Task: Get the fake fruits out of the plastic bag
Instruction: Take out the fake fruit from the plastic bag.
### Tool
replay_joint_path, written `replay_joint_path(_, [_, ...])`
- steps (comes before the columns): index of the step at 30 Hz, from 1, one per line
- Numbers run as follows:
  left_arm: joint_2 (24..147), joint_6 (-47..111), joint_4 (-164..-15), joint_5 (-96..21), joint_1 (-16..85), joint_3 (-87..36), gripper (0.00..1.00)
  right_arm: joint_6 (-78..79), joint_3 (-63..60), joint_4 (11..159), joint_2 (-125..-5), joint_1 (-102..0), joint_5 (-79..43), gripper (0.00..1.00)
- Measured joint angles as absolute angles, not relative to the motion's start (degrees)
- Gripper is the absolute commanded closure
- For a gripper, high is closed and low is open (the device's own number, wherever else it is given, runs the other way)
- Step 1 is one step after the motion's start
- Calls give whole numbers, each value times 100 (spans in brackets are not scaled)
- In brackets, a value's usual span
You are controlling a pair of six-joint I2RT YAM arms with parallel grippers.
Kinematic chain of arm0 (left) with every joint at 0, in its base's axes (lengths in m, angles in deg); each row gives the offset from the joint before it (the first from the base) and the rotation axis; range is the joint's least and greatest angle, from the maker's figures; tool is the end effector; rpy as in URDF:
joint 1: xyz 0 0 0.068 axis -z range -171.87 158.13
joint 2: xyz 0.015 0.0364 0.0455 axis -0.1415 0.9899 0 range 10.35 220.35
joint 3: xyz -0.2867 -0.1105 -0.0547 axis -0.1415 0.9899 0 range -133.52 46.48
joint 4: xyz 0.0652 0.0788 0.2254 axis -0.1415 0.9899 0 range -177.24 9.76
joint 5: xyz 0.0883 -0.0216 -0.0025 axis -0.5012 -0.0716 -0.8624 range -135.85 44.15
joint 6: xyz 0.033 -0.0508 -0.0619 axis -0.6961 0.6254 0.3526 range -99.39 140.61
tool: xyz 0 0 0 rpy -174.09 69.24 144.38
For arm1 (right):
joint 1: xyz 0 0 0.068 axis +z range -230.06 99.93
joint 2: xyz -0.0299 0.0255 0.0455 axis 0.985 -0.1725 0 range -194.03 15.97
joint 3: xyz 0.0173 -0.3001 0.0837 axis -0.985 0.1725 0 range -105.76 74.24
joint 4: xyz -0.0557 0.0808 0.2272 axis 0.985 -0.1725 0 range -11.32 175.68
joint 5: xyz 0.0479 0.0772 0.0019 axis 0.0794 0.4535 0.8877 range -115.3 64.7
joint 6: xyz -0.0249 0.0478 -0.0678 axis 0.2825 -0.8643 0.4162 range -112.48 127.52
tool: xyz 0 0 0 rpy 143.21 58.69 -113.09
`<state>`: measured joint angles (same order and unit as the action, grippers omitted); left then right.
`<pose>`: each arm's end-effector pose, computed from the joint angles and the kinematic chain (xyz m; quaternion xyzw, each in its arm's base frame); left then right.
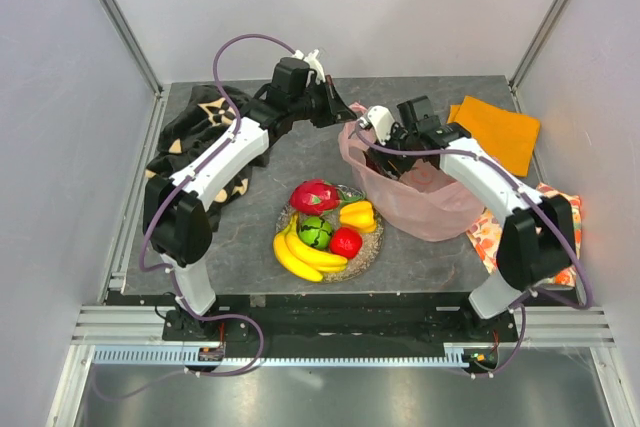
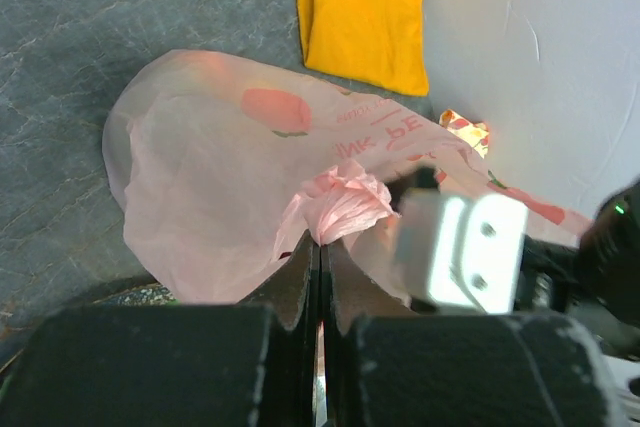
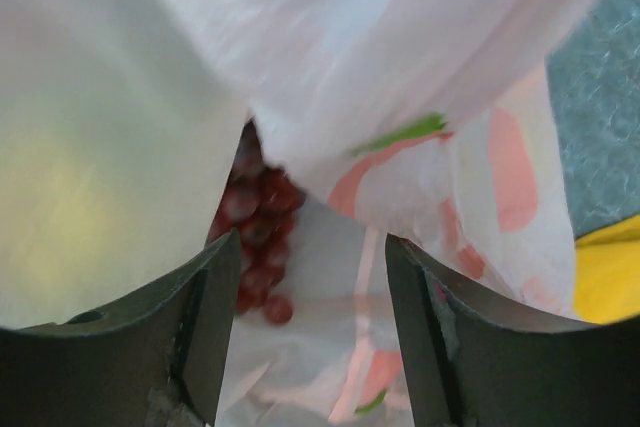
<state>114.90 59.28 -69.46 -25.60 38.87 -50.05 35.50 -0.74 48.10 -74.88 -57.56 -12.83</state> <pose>0.3853 -0.2599 0.3720 0.0355 0.8384 -0.4203 0.3452 0.3176 0.1495 0.2931 -0.4334 0.8393 0.0881 0.3163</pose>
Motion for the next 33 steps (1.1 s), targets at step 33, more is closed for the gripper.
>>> replay_joint_path(33, [11510,5865,-7024,-2276,3879,-4981,98,2506,-2909,4543,-10677,-5870,-2149,2])
